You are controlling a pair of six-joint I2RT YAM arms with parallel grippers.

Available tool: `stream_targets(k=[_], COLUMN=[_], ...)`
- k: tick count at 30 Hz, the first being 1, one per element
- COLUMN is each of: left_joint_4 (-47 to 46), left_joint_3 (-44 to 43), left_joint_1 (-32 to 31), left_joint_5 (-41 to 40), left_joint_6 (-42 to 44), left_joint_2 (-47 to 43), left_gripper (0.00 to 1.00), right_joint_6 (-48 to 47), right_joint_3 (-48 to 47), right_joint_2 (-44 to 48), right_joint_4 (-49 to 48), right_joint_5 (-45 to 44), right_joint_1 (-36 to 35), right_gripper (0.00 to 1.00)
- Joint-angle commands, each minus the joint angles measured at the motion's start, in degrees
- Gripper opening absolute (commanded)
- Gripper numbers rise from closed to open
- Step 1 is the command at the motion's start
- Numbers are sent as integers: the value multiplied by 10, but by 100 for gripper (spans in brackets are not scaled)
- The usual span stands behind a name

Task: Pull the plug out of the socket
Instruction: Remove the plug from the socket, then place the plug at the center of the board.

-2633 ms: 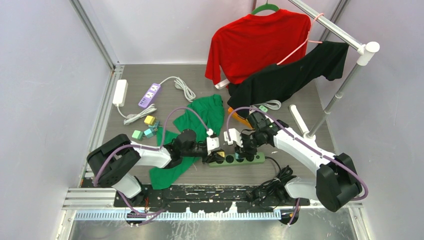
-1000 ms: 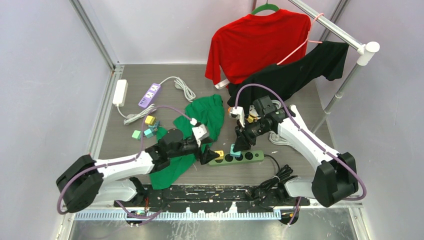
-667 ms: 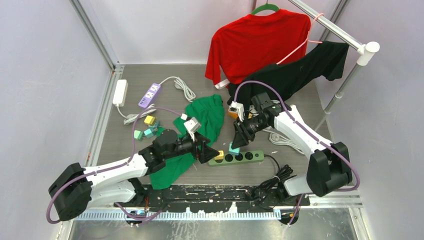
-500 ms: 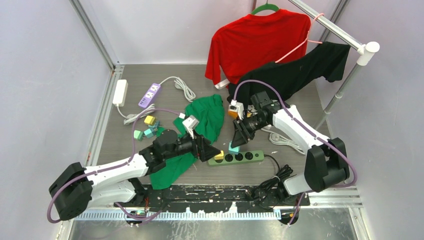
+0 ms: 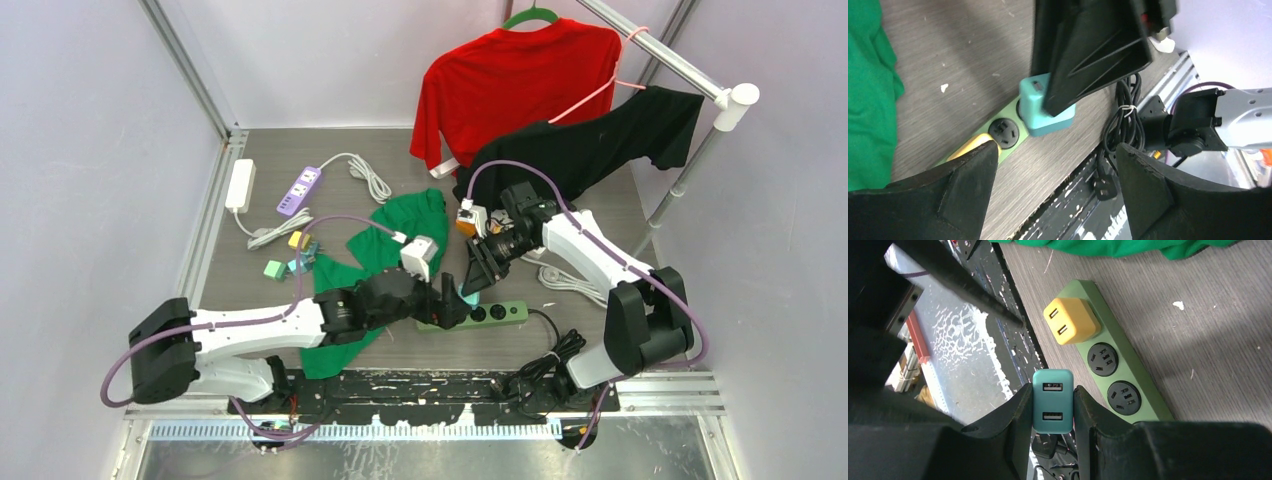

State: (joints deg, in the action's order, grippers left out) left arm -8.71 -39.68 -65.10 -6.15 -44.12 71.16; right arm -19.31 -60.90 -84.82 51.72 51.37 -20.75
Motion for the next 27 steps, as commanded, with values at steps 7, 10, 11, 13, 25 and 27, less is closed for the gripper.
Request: stream_targets(k=[7,10,11,13,25,27], left_joint_4=[143,187,197,200,183,185], left_joint_3=[-154,-189,-198,-210,-237,-241], left_joint_1=[-97,-98,-97,-98,-98,-98], left_joint_5=[-275,-299,-304,-305,-289,-292], left_joint_6=[15,-18,-24,-28,-37,-41], left_joint_2=[109,139,147,157,192,200], left_gripper=[75,55,55,54,60,60], right_joint_6=[8,9,9,9,5,6], right_joint_3=[-30,-30,-30,-31,-34,-34], right_joint_2=[-5,-4,-4,-5,-11,-13], right_joint_4=[12,12,12,13,22,22], right_joint_5=[28,29,30,30,32,33], right_joint_1=[3,3,4,4,4,3], right_gripper=[1,1,1,1,1,1])
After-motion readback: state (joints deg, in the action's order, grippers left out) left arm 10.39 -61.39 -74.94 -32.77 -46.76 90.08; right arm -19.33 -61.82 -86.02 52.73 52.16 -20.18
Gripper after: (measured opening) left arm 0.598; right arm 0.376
